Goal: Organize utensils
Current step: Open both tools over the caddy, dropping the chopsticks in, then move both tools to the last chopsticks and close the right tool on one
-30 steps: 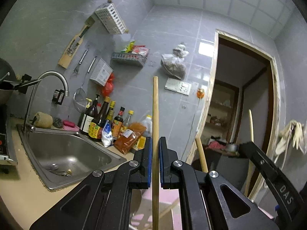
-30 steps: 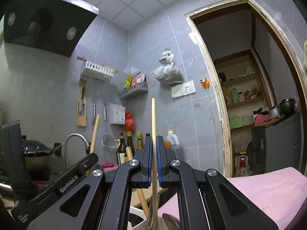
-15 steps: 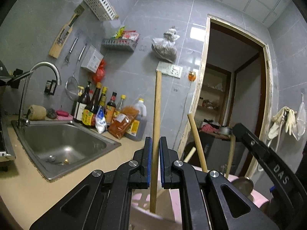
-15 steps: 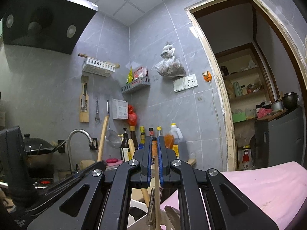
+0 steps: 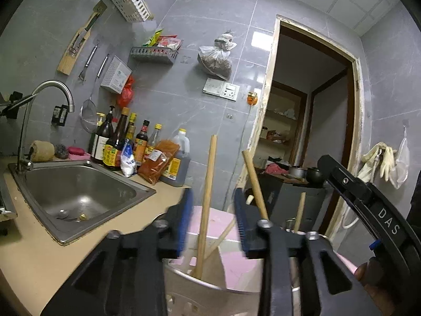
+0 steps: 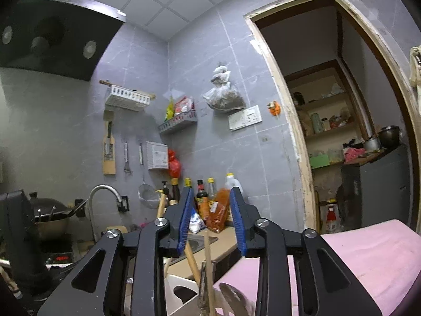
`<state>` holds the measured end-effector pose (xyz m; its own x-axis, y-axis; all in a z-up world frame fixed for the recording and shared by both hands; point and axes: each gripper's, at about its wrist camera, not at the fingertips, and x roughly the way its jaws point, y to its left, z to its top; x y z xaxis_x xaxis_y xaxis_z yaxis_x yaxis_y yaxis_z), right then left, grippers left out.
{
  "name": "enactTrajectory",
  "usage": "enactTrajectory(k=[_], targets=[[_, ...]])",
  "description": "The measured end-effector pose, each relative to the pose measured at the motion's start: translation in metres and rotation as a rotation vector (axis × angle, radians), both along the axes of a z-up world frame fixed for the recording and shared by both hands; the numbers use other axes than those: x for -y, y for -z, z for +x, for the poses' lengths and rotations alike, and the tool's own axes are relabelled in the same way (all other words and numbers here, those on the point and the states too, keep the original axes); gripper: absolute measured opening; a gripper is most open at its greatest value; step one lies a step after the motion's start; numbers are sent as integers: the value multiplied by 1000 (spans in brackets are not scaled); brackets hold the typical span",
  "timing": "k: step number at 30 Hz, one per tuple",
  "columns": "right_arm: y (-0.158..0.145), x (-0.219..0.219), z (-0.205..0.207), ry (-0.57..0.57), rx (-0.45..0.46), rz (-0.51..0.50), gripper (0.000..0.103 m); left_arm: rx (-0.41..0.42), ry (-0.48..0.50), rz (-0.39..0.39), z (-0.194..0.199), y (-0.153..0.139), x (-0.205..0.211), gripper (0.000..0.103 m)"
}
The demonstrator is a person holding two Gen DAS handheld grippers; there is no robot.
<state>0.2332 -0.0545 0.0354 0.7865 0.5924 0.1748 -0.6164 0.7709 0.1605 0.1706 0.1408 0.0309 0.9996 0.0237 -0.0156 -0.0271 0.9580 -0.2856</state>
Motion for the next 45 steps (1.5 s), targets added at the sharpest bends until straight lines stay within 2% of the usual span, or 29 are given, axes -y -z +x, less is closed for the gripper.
enactTrajectory(k=[1,3,5,10,15,19,26,30,32,34,37,45], targets=[[-1,3,-1,11,-9,0,40,-8,9,-2,-2,-2,1,38],[-3,10,-4,27,-27,-4,48,-25,27,13,-3,-7,4,38],[-3,20,-8,45,-46,-11,50,-37,41,43,-8,-12,10,40],[-2,51,-18,96,-100,-54,73,-86,104,99,-19,-18,32,51],[0,88,-34,138,-142,-148,87,-140,185,131,-28,-20,56,62],[3,119,-38,139,-213,-236,101,-205,305,145,-31,-16,81,72],[21,174,-52,228,-309,-376,101,-356,494,213,-19,4,136,72],[36,195,-53,238,-410,-427,100,-468,542,218,-3,16,160,72],[44,200,-51,224,-471,-452,97,-538,552,222,9,23,171,72],[52,203,-48,200,-526,-476,87,-603,555,233,22,31,179,72],[67,201,-42,153,-596,-504,80,-686,559,240,37,41,188,72],[99,181,-31,40,-734,-602,66,-812,591,208,63,59,190,72]])
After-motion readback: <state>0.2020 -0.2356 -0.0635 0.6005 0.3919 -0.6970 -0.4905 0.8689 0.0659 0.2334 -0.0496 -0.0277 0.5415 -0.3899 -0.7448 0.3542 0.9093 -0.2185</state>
